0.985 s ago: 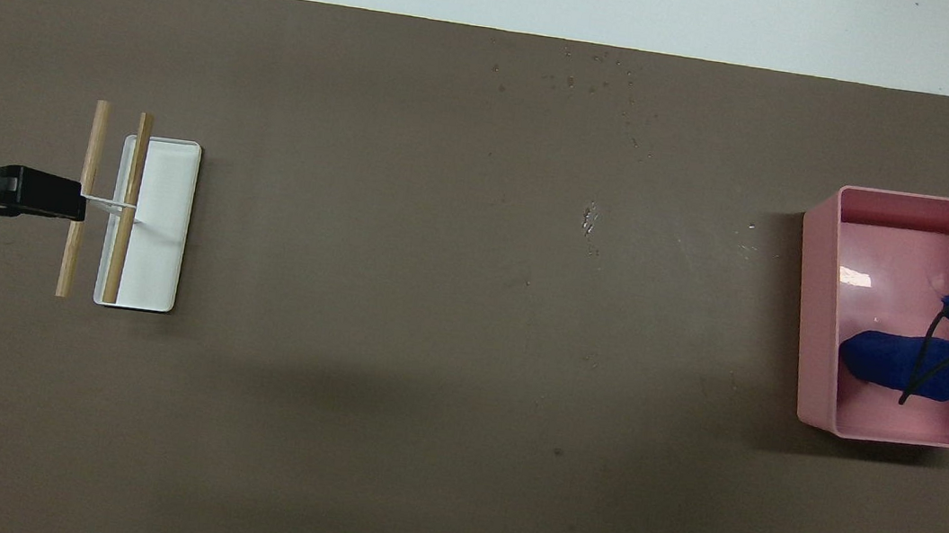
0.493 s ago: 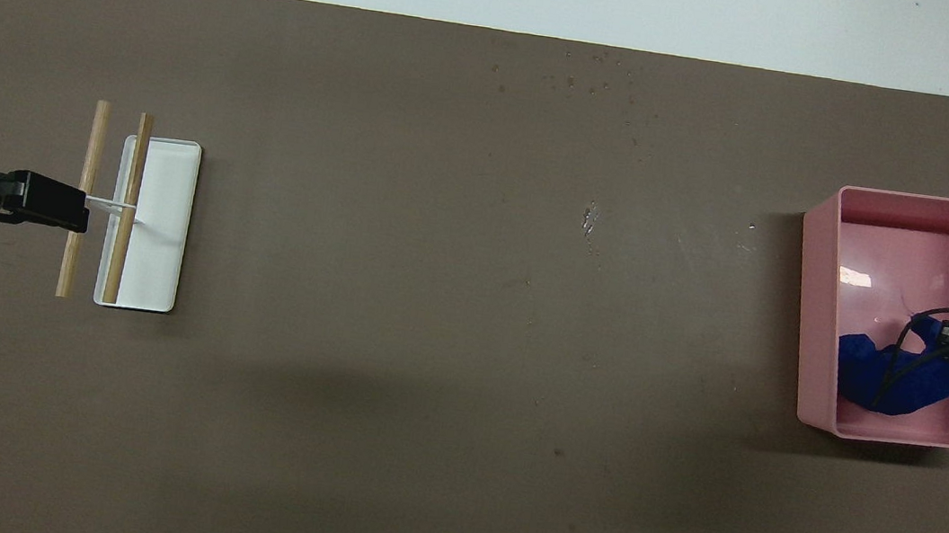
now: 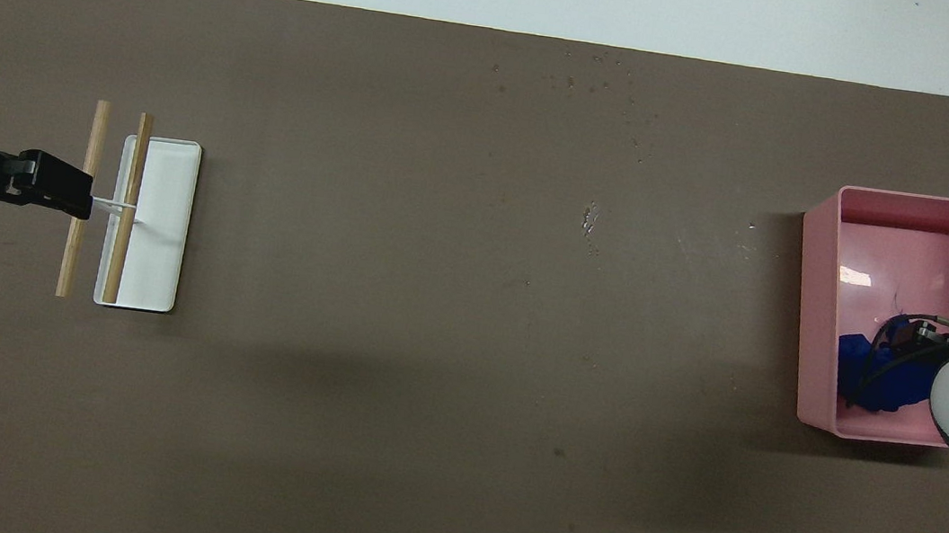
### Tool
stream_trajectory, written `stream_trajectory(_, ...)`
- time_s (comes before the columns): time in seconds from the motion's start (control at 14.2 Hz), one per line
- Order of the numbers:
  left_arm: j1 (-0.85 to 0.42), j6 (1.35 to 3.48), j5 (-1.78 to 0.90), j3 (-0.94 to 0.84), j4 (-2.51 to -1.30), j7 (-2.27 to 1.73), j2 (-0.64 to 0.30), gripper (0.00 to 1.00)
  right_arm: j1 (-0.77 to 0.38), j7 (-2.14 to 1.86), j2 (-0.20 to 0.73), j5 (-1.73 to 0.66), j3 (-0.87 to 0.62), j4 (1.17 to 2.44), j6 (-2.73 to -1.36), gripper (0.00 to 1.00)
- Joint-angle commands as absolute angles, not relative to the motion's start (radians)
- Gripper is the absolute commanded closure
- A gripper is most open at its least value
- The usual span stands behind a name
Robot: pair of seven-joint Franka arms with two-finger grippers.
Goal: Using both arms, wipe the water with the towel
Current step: 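Open the right gripper and release the towel in the bin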
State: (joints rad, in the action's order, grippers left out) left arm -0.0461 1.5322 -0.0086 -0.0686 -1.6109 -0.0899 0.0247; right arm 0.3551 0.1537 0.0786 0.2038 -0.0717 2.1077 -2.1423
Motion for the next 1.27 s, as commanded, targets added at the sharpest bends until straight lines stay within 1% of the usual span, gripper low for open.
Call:
stream_trajectory(0.0,-0.051,1.494,0.014,-0.064,-1.588,-0.086,0.014,0.0,0.359,0.123,0.02,0.207,-0.133,2.051,-2.065,0.0)
stream_trajectory(0.28,-0.025,1.496,0.015,-0.08,-1.635,-0.084,0.044,0.0,0.357,0.121,-0.024,0.055,-0.192,1.935,-1.947,0.0)
stream_trajectory(0.42,0.0,1.5,0.015,-0.104,-1.635,-0.084,0.044,0.0,0.357,0.129,-0.022,0.055,-0.259,1.837,-1.867,0.0)
stream_trajectory(0.63,0.002,1.503,0.015,-0.104,-1.641,-0.086,0.044,0.0,0.356,0.143,-0.006,0.071,-0.342,1.692,-1.758,0.0)
stream_trajectory(0.7,0.003,1.503,0.014,-0.104,-1.641,-0.086,0.044,0.0,0.351,0.185,0.023,0.072,-0.365,1.621,-1.708,0.0)
stream_trajectory(0.84,0.002,1.511,0.015,-0.104,-1.641,-0.087,0.044,0.0,0.293,0.262,0.089,0.078,-0.374,1.479,-1.611,0.0)
stream_trajectory(0.91,0.0,1.512,0.014,-0.106,-1.641,-0.086,0.043,0.0,0.284,0.274,0.095,0.089,-0.376,1.445,-1.58,0.0)
stream_trajectory(1.2,-0.011,1.519,0.015,-0.106,-1.643,-0.091,0.043,0.0,0.282,0.273,0.084,0.083,-0.376,1.439,-1.572,0.0)
